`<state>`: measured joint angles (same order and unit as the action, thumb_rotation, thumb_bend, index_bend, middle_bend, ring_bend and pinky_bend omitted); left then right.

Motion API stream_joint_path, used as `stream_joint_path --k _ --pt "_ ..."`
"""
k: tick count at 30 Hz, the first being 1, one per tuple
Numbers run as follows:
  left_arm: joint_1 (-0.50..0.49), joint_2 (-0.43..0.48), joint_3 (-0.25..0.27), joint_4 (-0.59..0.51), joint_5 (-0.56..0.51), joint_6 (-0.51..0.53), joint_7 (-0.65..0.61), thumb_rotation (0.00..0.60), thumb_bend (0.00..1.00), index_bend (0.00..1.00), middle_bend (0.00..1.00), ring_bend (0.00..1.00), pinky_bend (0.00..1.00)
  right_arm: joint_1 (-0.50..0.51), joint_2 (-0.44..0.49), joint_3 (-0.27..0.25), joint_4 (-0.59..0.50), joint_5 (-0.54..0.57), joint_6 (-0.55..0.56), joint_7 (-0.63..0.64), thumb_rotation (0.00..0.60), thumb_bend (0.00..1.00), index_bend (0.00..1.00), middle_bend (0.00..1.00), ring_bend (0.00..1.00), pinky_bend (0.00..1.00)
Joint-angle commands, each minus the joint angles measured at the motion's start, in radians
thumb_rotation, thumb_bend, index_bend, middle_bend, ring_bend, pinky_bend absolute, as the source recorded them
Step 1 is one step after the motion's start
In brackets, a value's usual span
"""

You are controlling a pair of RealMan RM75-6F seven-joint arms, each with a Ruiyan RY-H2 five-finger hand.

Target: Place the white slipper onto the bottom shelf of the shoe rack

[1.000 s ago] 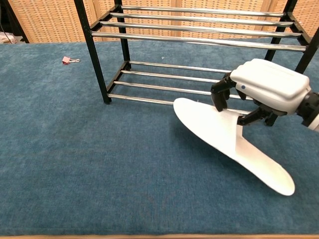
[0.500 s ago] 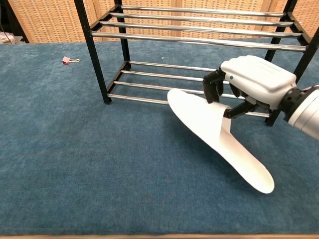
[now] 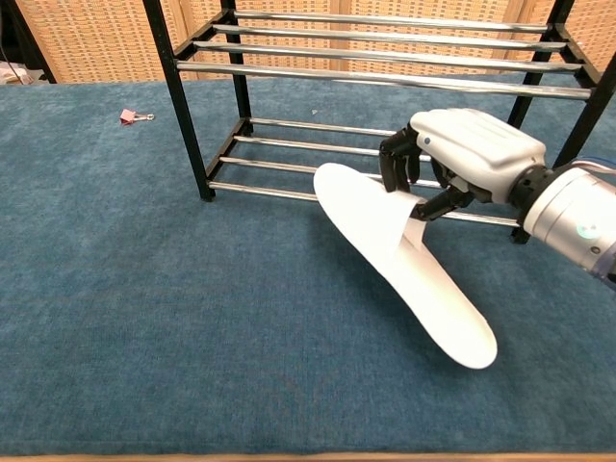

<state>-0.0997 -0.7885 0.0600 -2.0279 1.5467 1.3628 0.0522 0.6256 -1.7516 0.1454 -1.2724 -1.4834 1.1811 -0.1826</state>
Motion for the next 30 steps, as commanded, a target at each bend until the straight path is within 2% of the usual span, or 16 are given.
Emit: stream_joint_path --k 1,10,17,23,30 --pt "0.001 0.003 0.001 0.000 0.001 0.000 -0.008 0.600 0.00 0.00 0.00 0.00 0.00 0.005 -0.014 0.020 0.002 0.030 -0.013 -0.013 0.600 0.65 0.63 0.58 0.50 0.61" --pt "0.004 0.011 0.000 0.002 0.007 0.007 -0.025 0.600 0.00 0.00 0.00 0.00 0.00 0.010 -0.039 0.059 -0.013 0.113 -0.046 -0.049 0.600 0.66 0.62 0.58 0.50 0.61" --pt "0.010 0.017 -0.001 0.001 0.011 0.021 -0.037 0.600 0.00 0.00 0.00 0.00 0.00 0.017 -0.069 0.083 0.019 0.143 -0.038 -0.068 0.600 0.66 0.62 0.58 0.50 0.61" --pt "0.013 0.024 -0.002 0.005 0.016 0.027 -0.059 0.600 0.00 0.00 0.00 0.00 0.00 0.029 -0.116 0.143 0.060 0.212 -0.026 -0.102 0.600 0.66 0.62 0.58 0.50 0.61" --pt "0.017 0.037 -0.001 0.008 0.029 0.038 -0.091 0.600 0.00 0.00 0.00 0.00 0.00 0.045 -0.117 0.198 0.078 0.280 -0.052 -0.100 0.600 0.66 0.63 0.58 0.50 0.61"
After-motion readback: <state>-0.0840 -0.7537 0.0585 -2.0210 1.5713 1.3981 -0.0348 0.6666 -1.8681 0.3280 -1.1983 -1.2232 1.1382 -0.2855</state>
